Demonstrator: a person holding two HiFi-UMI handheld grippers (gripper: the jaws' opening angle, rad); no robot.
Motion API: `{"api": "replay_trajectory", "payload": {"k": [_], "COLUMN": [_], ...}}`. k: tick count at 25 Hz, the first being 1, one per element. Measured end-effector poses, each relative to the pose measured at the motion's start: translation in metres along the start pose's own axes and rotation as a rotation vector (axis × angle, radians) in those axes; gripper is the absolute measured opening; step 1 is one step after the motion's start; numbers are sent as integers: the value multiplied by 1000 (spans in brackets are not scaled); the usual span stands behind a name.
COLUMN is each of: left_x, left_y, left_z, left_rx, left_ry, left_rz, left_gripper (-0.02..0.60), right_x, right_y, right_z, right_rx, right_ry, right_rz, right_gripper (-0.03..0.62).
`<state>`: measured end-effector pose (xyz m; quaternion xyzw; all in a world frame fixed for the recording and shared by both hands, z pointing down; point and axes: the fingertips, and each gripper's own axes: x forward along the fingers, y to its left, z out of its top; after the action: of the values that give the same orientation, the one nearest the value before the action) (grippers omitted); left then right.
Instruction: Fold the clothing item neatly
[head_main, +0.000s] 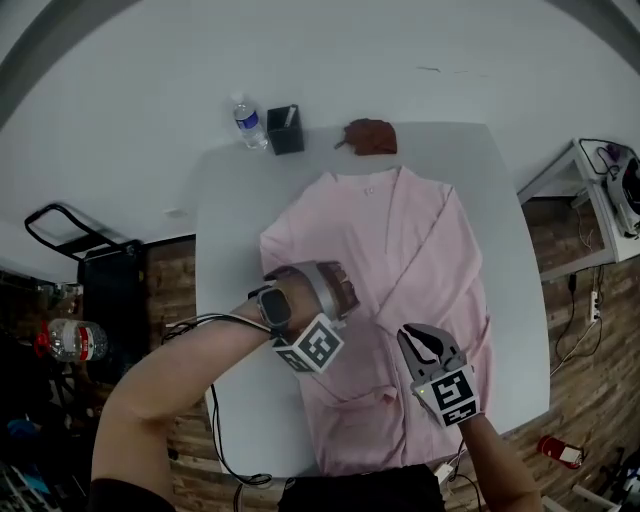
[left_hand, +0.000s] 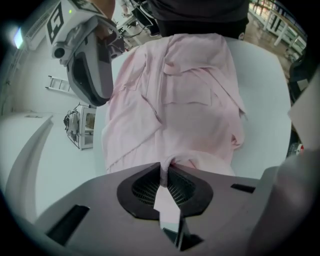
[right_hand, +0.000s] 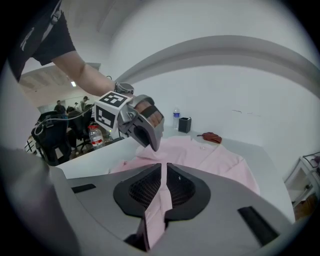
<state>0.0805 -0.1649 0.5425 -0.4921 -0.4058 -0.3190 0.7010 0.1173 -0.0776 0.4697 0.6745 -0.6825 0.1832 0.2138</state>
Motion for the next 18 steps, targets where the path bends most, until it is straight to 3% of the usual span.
{"api": "replay_trajectory", "payload": {"k": [2,5,8,10,14,18], "left_x": [21,49,57,49,23,2], "left_y": [4,-2,3,17,43,30], "left_z": [11,26,43,51,57,51], "left_rx": [-6,-33,-101,-249,-658,-912], "left_ry": [-15,-33,-69,-120,-248,-251], "left_rz": [-44,-125,-145,-137,-60,34], "left_gripper": [29,136,169,169,169,111], "right_x": [-7,-16,-19,-18,-11,17], "right_y": [-7,-15,-23,-30,-42,-39], "right_z": [-6,-16,-26,-31,-32,-30], "right_rx": [12,27,35,50,102,91], "right_ry": [1,6,18,21,6,27], "right_rz": [-5,-7,-6,-10,-6,50], "right_gripper": [32,32,32,32,32,32]}}
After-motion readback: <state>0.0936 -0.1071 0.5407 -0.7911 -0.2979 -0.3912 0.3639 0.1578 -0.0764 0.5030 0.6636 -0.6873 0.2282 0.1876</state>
